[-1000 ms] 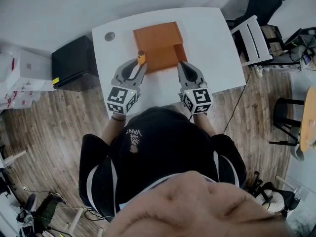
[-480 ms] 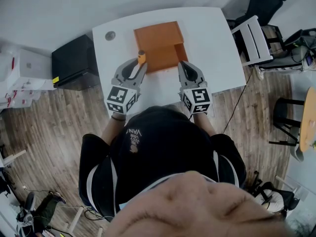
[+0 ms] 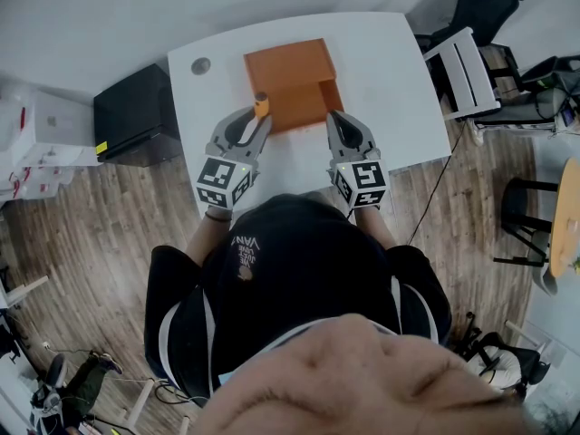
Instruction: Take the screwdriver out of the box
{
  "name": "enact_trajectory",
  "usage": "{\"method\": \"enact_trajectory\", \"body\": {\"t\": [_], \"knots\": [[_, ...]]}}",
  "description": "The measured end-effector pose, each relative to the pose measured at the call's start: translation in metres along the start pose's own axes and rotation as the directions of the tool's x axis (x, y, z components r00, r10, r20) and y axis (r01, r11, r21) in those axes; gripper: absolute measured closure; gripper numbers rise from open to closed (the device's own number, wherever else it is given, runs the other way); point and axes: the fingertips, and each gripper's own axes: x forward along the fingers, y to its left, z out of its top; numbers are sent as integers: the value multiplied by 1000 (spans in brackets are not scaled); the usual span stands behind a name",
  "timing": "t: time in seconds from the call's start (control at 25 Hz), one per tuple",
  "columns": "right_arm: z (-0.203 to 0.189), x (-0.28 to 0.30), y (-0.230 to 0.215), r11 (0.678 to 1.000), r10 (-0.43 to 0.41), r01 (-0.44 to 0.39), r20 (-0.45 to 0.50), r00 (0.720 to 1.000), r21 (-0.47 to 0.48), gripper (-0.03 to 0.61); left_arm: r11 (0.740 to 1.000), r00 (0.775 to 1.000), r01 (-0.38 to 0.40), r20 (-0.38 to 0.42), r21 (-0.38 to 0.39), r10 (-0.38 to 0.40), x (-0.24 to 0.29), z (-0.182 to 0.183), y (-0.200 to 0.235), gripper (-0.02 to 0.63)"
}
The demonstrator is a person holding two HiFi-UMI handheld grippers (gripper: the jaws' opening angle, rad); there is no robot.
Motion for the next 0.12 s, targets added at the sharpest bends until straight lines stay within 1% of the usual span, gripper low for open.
{"method": "enact_trajectory", "body": {"t": [0.12], "knots": [[-1,2,-1,1000,0,0,1,1000,0,566,1000,1000,4,-6,-3,-4,3,-1,0,511]]}}
